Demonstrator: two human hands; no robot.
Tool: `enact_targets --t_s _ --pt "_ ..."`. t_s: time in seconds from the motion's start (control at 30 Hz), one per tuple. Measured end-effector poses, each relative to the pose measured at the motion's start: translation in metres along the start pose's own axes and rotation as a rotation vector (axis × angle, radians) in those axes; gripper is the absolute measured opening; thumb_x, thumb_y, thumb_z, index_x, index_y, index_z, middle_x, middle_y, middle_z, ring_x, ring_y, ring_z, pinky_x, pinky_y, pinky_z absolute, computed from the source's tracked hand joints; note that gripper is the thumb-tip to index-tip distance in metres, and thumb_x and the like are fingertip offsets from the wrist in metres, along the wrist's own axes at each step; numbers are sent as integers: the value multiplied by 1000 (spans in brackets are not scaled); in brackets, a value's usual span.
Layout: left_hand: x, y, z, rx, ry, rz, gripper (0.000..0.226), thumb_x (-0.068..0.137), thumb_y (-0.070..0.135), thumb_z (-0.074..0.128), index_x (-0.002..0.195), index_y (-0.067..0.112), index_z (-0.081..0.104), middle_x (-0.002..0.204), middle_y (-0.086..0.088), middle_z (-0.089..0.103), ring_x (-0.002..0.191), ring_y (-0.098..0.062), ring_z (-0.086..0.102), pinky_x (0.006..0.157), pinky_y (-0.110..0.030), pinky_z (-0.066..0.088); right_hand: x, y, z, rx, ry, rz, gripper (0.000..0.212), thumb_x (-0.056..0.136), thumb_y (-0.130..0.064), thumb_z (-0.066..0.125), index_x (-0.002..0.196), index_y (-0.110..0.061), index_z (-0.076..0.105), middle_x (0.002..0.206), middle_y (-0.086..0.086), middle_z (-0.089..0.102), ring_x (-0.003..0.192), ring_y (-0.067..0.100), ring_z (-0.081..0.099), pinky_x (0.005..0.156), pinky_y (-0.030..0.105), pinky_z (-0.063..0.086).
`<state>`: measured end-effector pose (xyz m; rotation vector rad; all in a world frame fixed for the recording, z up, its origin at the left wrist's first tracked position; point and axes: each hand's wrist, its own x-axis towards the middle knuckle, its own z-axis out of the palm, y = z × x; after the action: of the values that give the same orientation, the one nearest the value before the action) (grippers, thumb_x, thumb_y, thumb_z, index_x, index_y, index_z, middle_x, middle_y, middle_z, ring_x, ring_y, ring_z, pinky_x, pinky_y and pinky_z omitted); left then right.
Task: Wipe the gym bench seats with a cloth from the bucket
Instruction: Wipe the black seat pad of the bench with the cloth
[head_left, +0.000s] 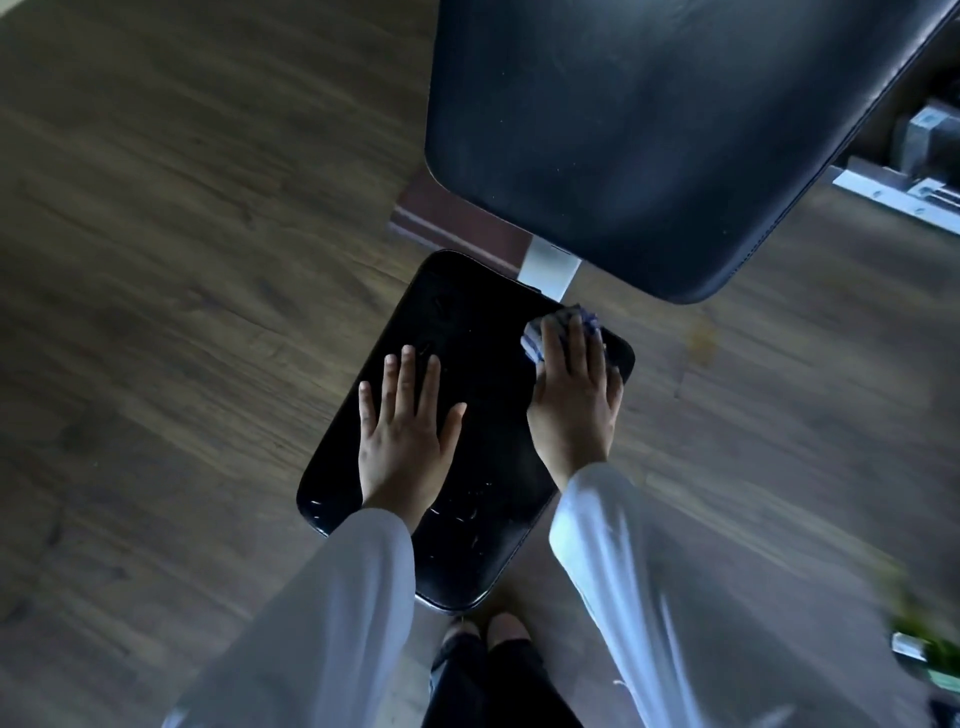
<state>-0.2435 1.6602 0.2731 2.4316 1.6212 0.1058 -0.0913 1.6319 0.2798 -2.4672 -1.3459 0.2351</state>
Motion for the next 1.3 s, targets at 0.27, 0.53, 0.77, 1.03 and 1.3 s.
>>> enact_targets --t_s 0.27,0.53,0.77,1.03,1.3 --pt "1 -2 1 15 21 7 70 95 53 8 137 9 43 143 -18 41 133 -33 38 107 -49 20 -52 -9 8 -36 51 -145 51 81 -23 37 131 -22 45 137 5 50 127 22 44 99 44 38" --pt "-1 0 4 4 73 0 62 91 47 26 139 9 40 146 -18 37 135 -33 34 108 -47 17 4 7 -1 33 62 68 49 93 -15 39 141 -22 33 151 5 27 140 24 20 111 48 18" --pt "1 -1 6 16 103 11 61 90 45 29 136 8 45 142 -20 42 132 -35 39 107 -51 25 -39 -17 11 2 77 -221 50 83 -24 35 131 -19 48 135 8 52 125 26 48 101 43 35" --pt "-1 -1 5 7 114 13 60 91 44 29 136 8 45 142 -21 41 132 -36 38 107 -49 19 5 2 5 22 100 -4 50 89 -15 42 139 -21 37 148 8 35 138 26 27 109 48 25" --pt "-1 -3 3 -13 155 -111 57 90 42 32 132 8 50 140 -22 44 131 -37 40 105 -55 26 -18 -14 12 6 50 -336 51 84 -22 33 134 -21 45 139 7 48 129 26 43 101 45 36"
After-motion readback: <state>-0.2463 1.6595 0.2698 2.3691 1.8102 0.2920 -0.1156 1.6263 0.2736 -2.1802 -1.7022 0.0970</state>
